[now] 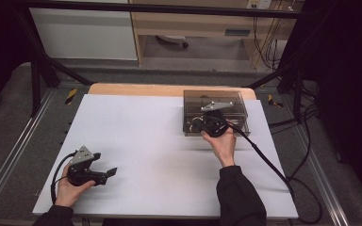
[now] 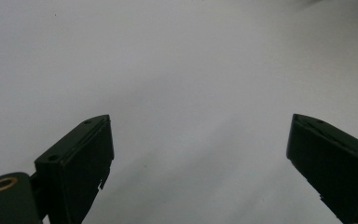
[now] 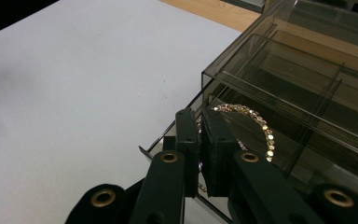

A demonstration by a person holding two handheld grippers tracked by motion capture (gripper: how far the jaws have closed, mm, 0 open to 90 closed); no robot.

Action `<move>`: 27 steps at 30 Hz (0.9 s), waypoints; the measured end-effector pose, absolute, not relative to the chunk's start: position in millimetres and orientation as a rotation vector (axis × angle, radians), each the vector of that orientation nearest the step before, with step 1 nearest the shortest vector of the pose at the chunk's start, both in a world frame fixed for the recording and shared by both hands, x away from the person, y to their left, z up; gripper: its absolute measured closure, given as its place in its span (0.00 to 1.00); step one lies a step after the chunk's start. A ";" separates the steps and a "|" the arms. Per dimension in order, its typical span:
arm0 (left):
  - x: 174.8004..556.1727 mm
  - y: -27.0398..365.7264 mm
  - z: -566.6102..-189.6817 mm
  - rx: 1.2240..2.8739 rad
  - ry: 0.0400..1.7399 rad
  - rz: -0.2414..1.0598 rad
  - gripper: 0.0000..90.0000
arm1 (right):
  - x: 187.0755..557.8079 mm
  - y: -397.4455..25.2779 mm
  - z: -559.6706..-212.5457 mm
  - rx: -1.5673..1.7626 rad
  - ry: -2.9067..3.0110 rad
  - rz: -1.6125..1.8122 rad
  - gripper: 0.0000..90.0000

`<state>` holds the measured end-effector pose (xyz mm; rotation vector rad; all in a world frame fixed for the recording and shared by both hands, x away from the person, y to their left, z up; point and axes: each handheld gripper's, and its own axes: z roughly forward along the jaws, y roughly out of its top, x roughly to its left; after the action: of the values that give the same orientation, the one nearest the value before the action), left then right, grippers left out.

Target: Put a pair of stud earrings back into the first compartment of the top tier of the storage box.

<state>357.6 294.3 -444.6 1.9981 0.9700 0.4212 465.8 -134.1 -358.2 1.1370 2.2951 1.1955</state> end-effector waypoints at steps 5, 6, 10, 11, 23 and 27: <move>357.6 294.1 -444.6 1.999 0.970 0.421 0.08 | 468.8 -130.2 -364.5 1.146 2.310 1.184 0.96; 357.6 294.2 -444.6 1.999 0.970 0.421 0.08 | 469.4 -130.0 -365.5 1.145 2.314 1.182 0.96; 357.6 294.5 -444.5 1.998 0.970 0.421 0.08 | 471.3 -127.4 -370.9 1.159 2.332 1.160 0.96; 357.6 294.4 -444.5 1.998 0.970 0.421 0.08 | 471.6 -126.8 -372.2 1.162 2.336 1.155 0.96; 357.8 294.4 -444.7 1.997 0.971 0.419 0.08 | 468.7 -127.9 -368.9 1.141 2.317 1.160 0.90; 357.7 294.5 -444.6 1.998 0.971 0.420 0.08 | 463.7 -131.0 -361.7 1.123 2.297 1.189 0.83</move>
<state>357.7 294.5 -444.6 1.9976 0.9712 0.4202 463.7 -131.0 -361.7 1.1228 2.2974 1.1885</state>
